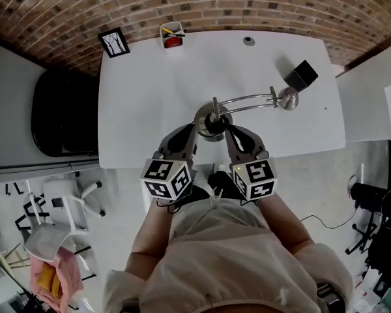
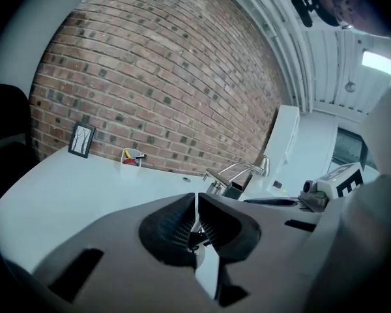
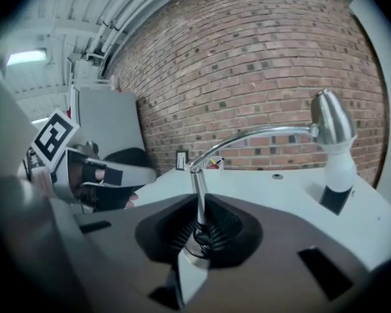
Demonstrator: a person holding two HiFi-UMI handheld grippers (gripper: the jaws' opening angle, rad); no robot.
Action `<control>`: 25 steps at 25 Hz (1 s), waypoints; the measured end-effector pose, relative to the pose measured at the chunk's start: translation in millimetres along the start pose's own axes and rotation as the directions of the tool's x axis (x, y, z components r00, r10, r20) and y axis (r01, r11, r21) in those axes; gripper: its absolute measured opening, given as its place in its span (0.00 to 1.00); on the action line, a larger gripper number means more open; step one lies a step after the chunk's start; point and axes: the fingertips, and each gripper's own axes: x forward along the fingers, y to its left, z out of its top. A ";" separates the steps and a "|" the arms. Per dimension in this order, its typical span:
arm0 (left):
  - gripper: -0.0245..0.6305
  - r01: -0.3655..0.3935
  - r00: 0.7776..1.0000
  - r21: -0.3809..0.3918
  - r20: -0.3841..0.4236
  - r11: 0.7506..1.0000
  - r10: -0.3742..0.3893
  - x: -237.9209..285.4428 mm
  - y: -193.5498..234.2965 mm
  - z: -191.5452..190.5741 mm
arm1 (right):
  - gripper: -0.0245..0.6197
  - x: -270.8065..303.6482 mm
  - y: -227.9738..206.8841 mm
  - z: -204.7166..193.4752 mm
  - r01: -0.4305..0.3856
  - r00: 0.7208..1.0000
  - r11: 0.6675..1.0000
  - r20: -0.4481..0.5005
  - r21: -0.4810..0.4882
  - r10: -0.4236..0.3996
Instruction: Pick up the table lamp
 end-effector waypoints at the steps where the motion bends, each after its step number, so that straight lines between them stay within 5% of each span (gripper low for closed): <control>1: 0.08 -0.018 1.000 -0.003 0.003 1.000 0.018 1.9 2.3 -3.3 | 0.09 5.3 2.1 -1.0 -0.027 1.000 1.000 -0.002 -0.006 0.027; 4: 0.08 -0.051 0.999 -0.020 -0.008 0.999 0.051 5.2 10.0 -13.4 | 0.09 20.2 6.4 1.9 -0.065 0.998 0.997 -0.007 -0.044 0.065; 6: 0.08 -0.072 0.997 -0.026 -0.018 0.997 0.071 6.4 17.6 -18.9 | 0.27 30.8 7.3 5.4 -0.071 0.997 0.995 -0.002 -0.064 0.071; 8: 0.08 -0.099 0.995 -0.030 -0.030 0.995 0.098 6.9 27.6 -24.0 | 0.34 41.8 6.5 8.4 -0.070 0.997 0.995 0.008 -0.064 0.071; 25: 0.08 -0.154 0.981 0.004 -0.120 0.988 0.154 22.8 94.9 -40.5 | 0.37 114.6 14.3 19.2 -0.012 1.000 0.998 0.001 -0.057 0.012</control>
